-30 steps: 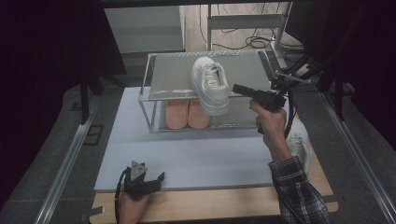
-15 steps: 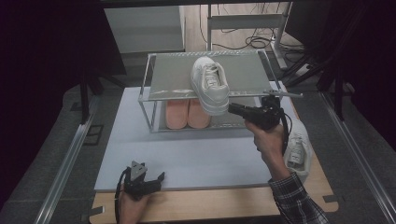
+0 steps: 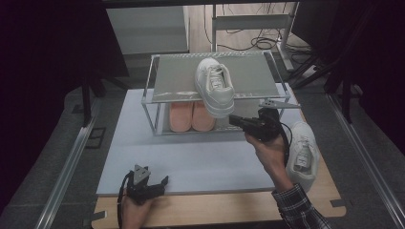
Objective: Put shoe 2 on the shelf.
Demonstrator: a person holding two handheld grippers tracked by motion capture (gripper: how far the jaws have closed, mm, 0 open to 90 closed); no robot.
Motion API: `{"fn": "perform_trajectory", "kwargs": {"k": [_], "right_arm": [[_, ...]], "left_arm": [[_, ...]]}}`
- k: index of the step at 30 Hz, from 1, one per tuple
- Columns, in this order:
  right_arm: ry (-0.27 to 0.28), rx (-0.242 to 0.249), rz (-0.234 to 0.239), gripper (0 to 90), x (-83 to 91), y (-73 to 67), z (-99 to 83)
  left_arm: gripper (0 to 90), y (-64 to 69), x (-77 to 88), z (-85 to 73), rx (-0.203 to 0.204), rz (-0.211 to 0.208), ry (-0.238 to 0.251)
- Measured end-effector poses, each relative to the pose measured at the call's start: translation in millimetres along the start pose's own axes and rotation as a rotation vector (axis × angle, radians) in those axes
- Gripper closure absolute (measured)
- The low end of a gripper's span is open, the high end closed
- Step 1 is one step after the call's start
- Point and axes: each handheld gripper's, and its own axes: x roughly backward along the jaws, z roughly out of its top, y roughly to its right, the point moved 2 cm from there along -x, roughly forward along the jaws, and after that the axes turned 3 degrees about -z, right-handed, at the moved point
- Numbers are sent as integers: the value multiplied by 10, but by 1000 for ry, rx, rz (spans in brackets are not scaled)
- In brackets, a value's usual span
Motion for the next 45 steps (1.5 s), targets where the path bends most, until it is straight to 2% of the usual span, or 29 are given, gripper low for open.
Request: {"fn": "perform_trajectory", "kwargs": {"k": [7,9,16,29,42,45], "right_arm": [[-6,-8,-8,891,-81,43,-31],[2,-22,5,891,-90,51,-30],[-11,16,-20,892,-141,24,3],[-12,-11,-10,893,-384,45,73],[-30,4,-39,892,-652,11,163],[-38,-5,-44,892,-725,-14,188]], "left_arm": [[125,0,0,0,0,0,0],[124,0,0,0,0,0,0],[125,0,0,0,0,0,0],[125,1,0,1,1,0,0],[125,1,0,0,0,-1,0],[125,1,-1,0,1,-1,1]]}}
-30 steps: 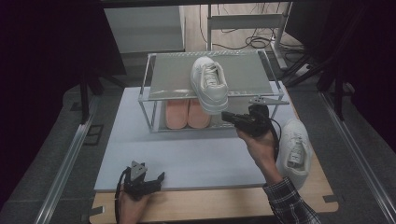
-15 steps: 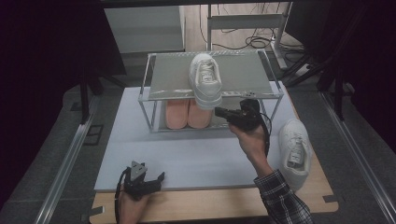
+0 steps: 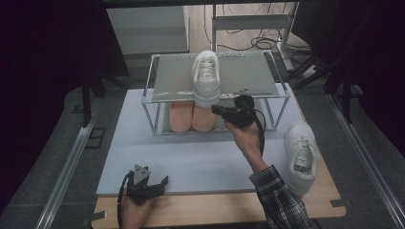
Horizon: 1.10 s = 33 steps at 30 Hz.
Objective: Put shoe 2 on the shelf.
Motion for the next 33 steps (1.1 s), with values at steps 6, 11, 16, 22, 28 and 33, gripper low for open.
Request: {"fn": "perform_trajectory", "kwargs": {"k": [6,11,16,22,28,33], "right_arm": [[-1,-1,0,892,-139,-44,34],[0,-17,11,893,-171,-38,45],[12,2,-14,894,-176,-36,44],[18,-9,-47,893,-150,40,64],[24,-35,-72,894,-111,158,91],[22,-36,-65,893,-187,103,99]], "left_arm": [[125,0,0,0,0,0,0],[125,1,0,0,0,1,0],[125,1,1,0,1,1,0],[125,1,2,-1,1,0,-2],[125,2,2,-1,1,0,-2],[125,1,2,-1,1,0,-2]]}}
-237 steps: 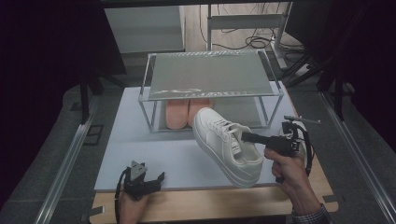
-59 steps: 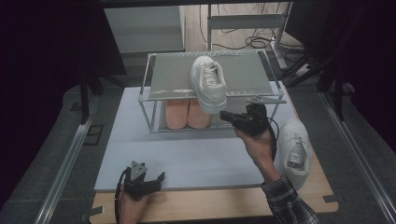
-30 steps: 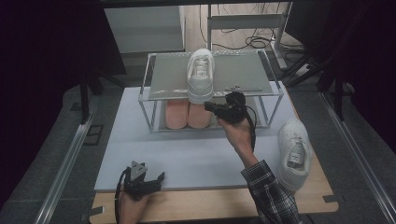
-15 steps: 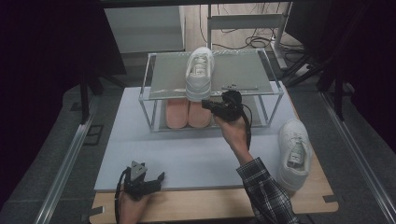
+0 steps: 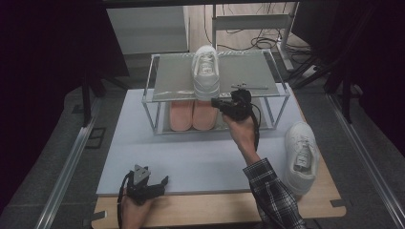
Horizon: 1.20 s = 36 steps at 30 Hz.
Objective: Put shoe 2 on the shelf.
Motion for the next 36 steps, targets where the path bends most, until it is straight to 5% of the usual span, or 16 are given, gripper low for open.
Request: {"fn": "perform_trajectory", "kwargs": {"k": [24,36], "right_arm": [[5,0,-17,892,-20,-2,25],[-34,112,-39,782,135,-69,-98]], "left_arm": [[125,1,0,0,0,0,0],[126,1,1,-1,-1,1,-1]]}}
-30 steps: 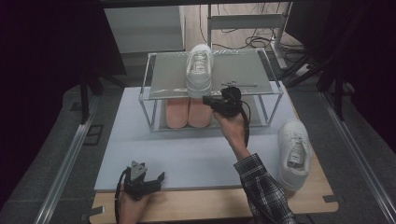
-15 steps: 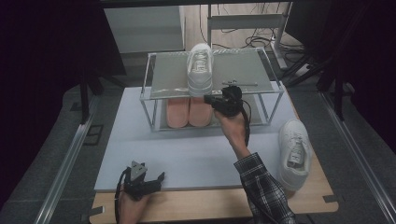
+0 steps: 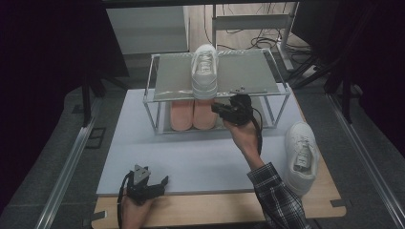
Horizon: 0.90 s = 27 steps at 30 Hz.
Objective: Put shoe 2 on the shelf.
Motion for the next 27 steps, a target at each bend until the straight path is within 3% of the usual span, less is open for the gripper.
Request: {"fn": "perform_trajectory", "kwargs": {"k": [10,19,27], "right_arm": [[-40,113,-33,623,92,-71,-175],[-81,139,-50,497,176,-47,-339],[-96,151,-45,465,279,5,-465]], "left_arm": [[126,1,1,0,0,0,-1],[126,0,1,0,-2,0,0],[126,-1,1,1,-3,0,0]]}}
